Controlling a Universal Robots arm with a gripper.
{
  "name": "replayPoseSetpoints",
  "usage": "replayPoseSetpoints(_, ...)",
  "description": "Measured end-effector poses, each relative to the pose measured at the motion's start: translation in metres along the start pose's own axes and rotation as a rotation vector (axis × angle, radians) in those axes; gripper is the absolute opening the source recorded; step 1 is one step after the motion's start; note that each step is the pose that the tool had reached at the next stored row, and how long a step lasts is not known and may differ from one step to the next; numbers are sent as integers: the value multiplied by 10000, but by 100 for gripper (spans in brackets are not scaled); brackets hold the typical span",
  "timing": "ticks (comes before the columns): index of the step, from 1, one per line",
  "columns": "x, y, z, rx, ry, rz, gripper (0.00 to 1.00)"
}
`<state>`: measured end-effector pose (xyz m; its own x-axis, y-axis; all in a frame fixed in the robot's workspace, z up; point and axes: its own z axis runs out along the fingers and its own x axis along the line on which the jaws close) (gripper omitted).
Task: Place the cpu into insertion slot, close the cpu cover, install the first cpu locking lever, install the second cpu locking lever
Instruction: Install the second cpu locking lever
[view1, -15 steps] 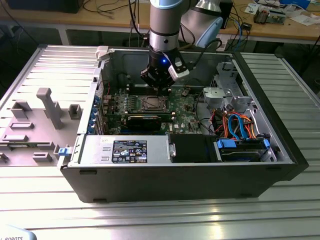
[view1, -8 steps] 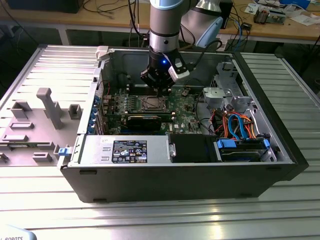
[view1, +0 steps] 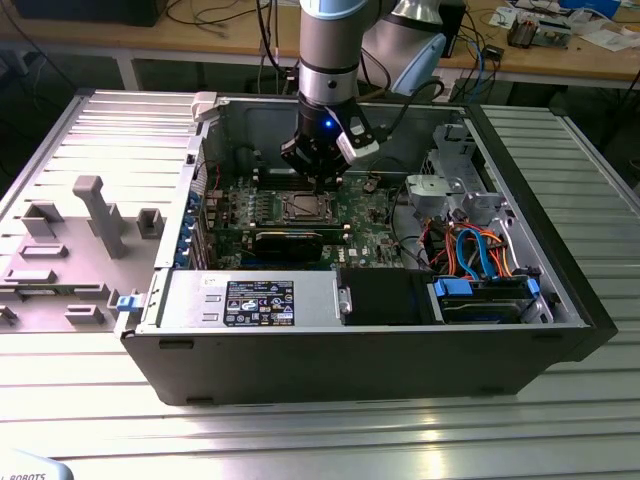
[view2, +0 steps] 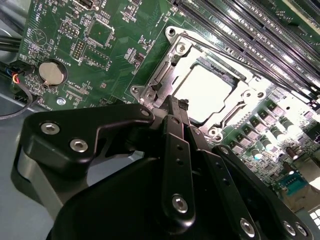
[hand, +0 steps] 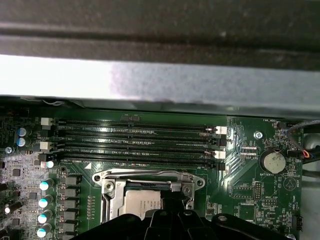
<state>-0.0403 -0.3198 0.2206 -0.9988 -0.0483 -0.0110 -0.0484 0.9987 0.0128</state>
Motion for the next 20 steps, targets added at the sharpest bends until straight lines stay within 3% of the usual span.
replayPoseSetpoints(5,0,-1,-23,0,0,0,11)
replayPoseSetpoints(11,-2,1,-149,0,0,-1,11)
replayPoseSetpoints(16,1,-54,-151,0,0,0,11)
replayPoseSetpoints(20,1,-56,-151,0,0,3,11)
